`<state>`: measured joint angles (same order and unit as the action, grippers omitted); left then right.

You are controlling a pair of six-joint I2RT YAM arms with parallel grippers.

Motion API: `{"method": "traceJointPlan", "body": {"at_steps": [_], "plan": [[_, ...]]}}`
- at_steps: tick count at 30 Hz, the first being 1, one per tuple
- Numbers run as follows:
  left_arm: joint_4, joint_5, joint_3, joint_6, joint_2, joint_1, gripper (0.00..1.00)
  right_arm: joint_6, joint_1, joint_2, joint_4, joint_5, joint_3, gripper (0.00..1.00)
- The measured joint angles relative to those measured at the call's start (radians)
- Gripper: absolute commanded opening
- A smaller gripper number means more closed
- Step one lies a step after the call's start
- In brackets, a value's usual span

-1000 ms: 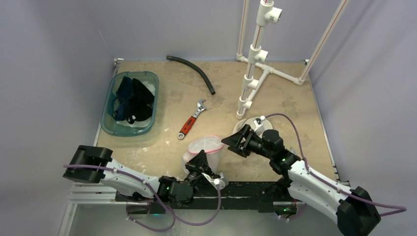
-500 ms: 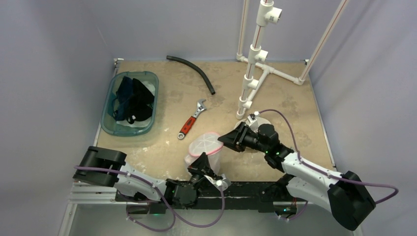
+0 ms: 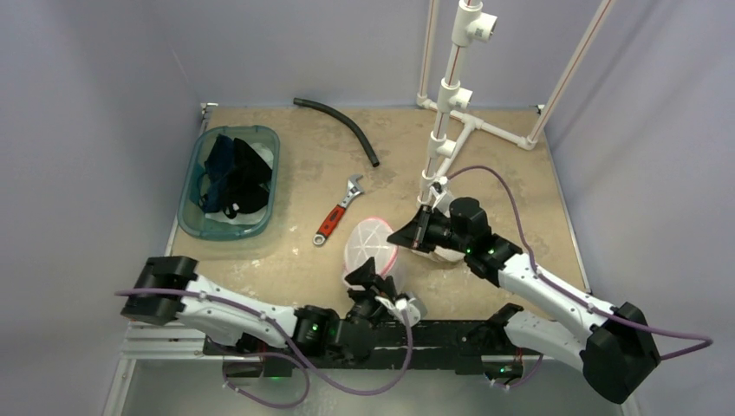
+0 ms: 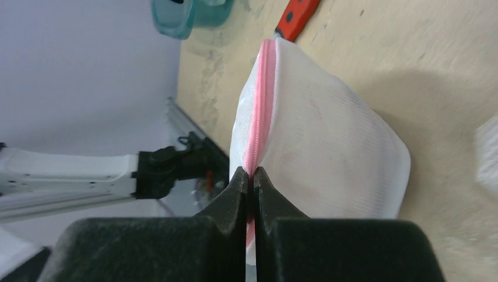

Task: Unzip the laundry bag and remove the bra
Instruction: Place the laundry bag at the center of the board.

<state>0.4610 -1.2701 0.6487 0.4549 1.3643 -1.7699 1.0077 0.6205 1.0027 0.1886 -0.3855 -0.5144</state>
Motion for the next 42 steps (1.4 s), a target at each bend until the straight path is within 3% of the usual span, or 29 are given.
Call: {"method": "traceJointPlan", "body": {"at_steps": [5, 8, 11, 15, 18, 22, 26, 32, 42], "plan": [[-0.344, 0.247, 0.143, -0.261, -0.205, 0.116, 0.60, -0.250, -0.011, -0.007, -0.136, 0.068, -0.095, 0.00], [-0.446, 0.450, 0.153, -0.375, -0.352, 0.283, 0.60, -0.387, -0.013, -0.004, -0.187, 0.081, -0.118, 0.00], [-0.509, 0.658, 0.154, -0.467, -0.403, 0.472, 0.59, -0.488, -0.013, 0.016, -0.203, 0.045, -0.121, 0.00], [-0.521, 0.938, 0.142, -0.584, -0.363, 0.711, 0.56, -0.554, -0.013, 0.028, -0.207, -0.010, -0.121, 0.00], [-0.462, 1.180, 0.052, -0.722, -0.324, 0.940, 0.56, -0.576, -0.013, 0.018, -0.205, -0.050, -0.121, 0.00], [-0.353, 1.414, -0.079, -0.905, -0.288, 1.132, 0.56, -0.583, -0.013, 0.001, -0.205, -0.086, -0.120, 0.00], [-0.286, 1.610, -0.111, -1.011, -0.227, 1.170, 0.58, -0.583, -0.013, -0.016, -0.203, -0.126, -0.117, 0.00], [-0.266, 1.759, -0.111, -1.037, -0.230, 1.205, 0.61, -0.579, -0.013, -0.046, -0.181, -0.195, -0.104, 0.00], [-0.409, 1.938, 0.011, -0.877, -0.221, 1.260, 0.63, -0.528, -0.026, -0.103, -0.114, -0.346, -0.042, 0.00]]}}
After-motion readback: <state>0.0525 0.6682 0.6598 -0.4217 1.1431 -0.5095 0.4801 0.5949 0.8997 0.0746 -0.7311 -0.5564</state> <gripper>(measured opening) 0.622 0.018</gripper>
